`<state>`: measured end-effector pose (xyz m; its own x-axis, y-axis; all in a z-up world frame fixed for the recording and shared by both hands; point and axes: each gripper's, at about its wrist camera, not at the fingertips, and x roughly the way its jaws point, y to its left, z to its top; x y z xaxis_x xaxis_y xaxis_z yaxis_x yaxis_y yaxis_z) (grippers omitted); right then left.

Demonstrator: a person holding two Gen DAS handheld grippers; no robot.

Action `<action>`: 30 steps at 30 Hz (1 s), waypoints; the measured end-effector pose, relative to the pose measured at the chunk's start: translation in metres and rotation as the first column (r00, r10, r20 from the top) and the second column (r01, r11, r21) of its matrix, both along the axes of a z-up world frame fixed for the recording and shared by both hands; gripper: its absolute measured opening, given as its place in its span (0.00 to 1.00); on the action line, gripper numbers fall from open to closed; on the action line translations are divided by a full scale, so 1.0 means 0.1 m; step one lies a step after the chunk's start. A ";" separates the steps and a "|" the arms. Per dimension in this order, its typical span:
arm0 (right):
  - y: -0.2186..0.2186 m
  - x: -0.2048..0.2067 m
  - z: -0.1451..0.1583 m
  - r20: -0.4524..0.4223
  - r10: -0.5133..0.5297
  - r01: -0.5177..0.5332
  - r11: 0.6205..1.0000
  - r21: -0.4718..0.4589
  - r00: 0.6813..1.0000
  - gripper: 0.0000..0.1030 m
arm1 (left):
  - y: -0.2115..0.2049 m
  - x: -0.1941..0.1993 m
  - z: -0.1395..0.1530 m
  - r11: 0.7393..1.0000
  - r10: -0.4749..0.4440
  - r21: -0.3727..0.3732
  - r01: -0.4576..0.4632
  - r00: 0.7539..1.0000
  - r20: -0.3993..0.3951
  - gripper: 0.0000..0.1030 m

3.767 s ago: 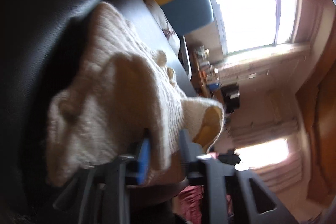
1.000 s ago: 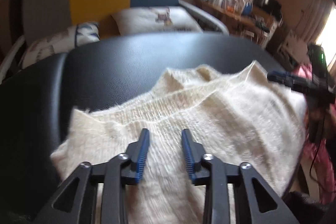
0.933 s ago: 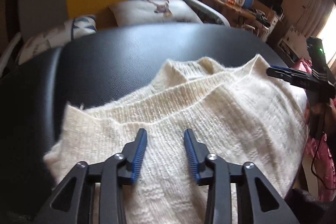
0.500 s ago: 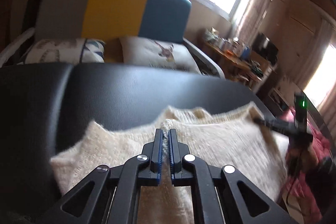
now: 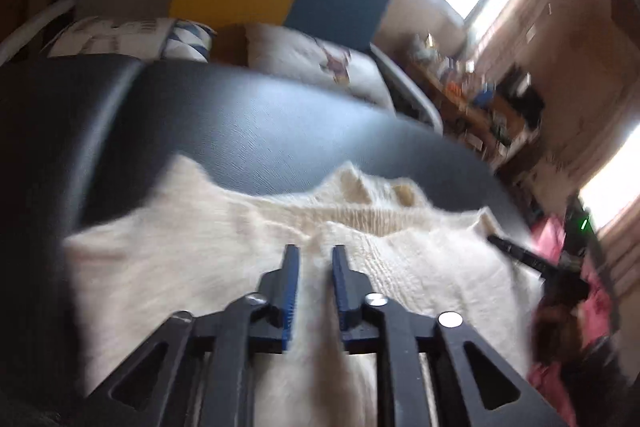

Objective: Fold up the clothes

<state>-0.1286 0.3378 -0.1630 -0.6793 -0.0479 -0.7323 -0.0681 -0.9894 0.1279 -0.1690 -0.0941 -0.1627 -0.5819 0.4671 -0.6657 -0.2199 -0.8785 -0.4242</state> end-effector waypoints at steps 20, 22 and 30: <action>-1.37 -0.12 0.04 0.068 0.349 -0.351 0.936 0.025 0.935 0.08 | 0.06 0.23 0.00 0.952 -0.023 -0.305 -0.016 0.992 -0.123 0.04; -1.37 -0.12 0.13 0.040 0.345 -0.347 0.937 0.050 0.938 0.08 | -0.10 0.19 0.02 0.967 0.080 -0.230 -0.108 0.989 -0.127 0.04; -1.21 -0.25 -0.24 0.045 0.233 -0.233 0.972 0.005 0.971 0.18 | -0.12 -0.02 -0.26 0.973 0.122 -0.197 -0.123 0.992 -0.020 0.05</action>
